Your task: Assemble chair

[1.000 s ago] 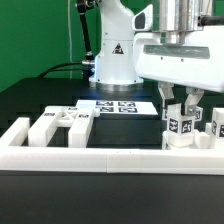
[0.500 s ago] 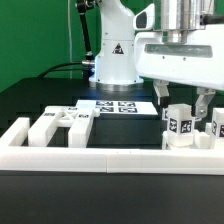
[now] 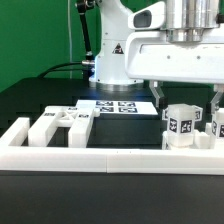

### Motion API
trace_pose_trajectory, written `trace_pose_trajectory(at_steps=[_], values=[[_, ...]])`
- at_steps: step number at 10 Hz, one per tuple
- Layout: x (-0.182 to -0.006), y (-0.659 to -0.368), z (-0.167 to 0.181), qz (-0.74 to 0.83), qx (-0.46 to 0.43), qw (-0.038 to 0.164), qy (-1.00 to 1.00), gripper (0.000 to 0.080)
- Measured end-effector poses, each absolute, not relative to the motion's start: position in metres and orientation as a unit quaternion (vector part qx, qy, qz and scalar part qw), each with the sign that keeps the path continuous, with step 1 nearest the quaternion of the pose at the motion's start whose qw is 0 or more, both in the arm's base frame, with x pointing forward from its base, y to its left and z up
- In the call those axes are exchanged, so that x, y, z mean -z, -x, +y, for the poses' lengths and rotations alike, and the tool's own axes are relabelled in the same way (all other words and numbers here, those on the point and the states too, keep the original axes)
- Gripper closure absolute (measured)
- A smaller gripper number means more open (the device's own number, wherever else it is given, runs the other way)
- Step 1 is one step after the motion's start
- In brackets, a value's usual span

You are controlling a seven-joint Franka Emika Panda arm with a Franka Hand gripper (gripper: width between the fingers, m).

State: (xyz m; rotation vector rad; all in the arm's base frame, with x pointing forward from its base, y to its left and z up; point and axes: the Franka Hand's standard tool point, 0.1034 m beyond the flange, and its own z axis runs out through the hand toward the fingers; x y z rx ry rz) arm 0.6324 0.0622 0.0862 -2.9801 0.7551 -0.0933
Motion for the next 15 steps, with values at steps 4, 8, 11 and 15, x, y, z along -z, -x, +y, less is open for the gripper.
trace_pose_trajectory(at_steps=[4,8,11,15], values=[[-0.0852,-0.6316,0.0590,0.111,0.034,0.028,0.993,0.0151],[-0.0849,-0.6317,0.0571,-0.026,0.037,0.022,0.999,0.0151],[-0.0836,-0.6321,0.0587,-0.075,0.040,0.020,0.996,0.0151],[-0.0827,-0.6321,0.0586,-0.064,0.041,0.020,0.997,0.0419]])
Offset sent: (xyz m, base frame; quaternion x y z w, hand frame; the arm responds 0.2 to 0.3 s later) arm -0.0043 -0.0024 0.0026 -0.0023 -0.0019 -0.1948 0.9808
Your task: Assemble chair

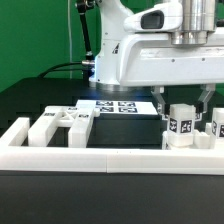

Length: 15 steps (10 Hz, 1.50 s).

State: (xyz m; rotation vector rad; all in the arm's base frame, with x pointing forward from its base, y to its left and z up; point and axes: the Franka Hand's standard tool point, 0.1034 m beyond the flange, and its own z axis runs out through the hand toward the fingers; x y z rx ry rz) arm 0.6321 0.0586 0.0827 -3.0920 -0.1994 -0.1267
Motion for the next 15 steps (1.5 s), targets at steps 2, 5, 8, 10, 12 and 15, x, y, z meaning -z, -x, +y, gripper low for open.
trace_pose_trajectory(at_steps=[2,5,8,10,12,15], values=[[-0.0825,-0.6321,0.0584,-0.012,0.040,0.023,0.999,0.0511],[-0.0820,-0.6329,0.0574,0.103,0.037,0.027,0.994,0.0511],[-0.0819,-0.6368,0.0558,0.263,0.032,0.032,0.964,0.0511],[-0.0815,-0.6372,0.0549,0.332,0.028,0.034,0.942,0.0509],[-0.0812,-0.6365,0.0545,0.453,0.024,0.037,0.891,0.0509],[-0.0809,-0.6357,0.0555,0.536,0.018,0.038,0.843,0.0509]])
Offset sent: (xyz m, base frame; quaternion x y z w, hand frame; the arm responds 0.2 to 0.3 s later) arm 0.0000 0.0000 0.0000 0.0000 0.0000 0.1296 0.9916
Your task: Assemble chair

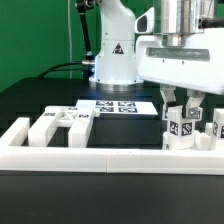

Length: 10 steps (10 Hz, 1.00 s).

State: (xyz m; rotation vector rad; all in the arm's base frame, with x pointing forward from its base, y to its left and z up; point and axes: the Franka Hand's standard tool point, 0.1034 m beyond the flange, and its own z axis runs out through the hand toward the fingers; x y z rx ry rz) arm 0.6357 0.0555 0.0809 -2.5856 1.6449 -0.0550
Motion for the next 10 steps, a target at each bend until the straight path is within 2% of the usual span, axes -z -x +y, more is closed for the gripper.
trace_pose_trajectory(at_steps=[3,5,6,7,10], values=[[-0.0808,-0.6353,0.0554,0.585,0.013,0.040,0.810,0.0509],[-0.0808,-0.6352,0.0557,0.557,0.015,0.040,0.829,0.0238],[-0.0826,-0.6359,0.0554,0.533,0.016,0.040,0.845,0.0238],[-0.0849,-0.6366,0.0557,0.506,0.019,0.041,0.861,0.0165],[-0.0852,-0.6370,0.0564,0.350,0.028,0.037,0.936,0.0150]])
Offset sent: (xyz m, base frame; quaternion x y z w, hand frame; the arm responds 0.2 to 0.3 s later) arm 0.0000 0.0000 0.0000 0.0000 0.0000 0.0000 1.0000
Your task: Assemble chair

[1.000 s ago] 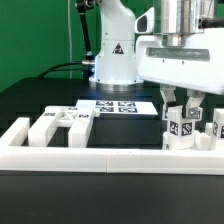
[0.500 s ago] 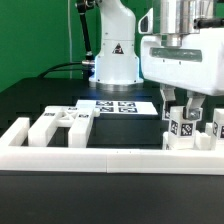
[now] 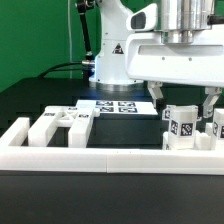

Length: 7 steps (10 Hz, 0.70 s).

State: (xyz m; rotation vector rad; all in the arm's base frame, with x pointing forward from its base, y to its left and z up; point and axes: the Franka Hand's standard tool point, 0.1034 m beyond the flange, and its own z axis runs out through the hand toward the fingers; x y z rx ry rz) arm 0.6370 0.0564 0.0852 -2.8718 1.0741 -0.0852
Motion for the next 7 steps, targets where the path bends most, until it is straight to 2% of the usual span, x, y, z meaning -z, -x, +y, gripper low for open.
trace_pose_trajectory(at_steps=[7], values=[[-0.0815,-0.6357,0.0589,0.048,0.044,0.026,0.998,0.0150]])
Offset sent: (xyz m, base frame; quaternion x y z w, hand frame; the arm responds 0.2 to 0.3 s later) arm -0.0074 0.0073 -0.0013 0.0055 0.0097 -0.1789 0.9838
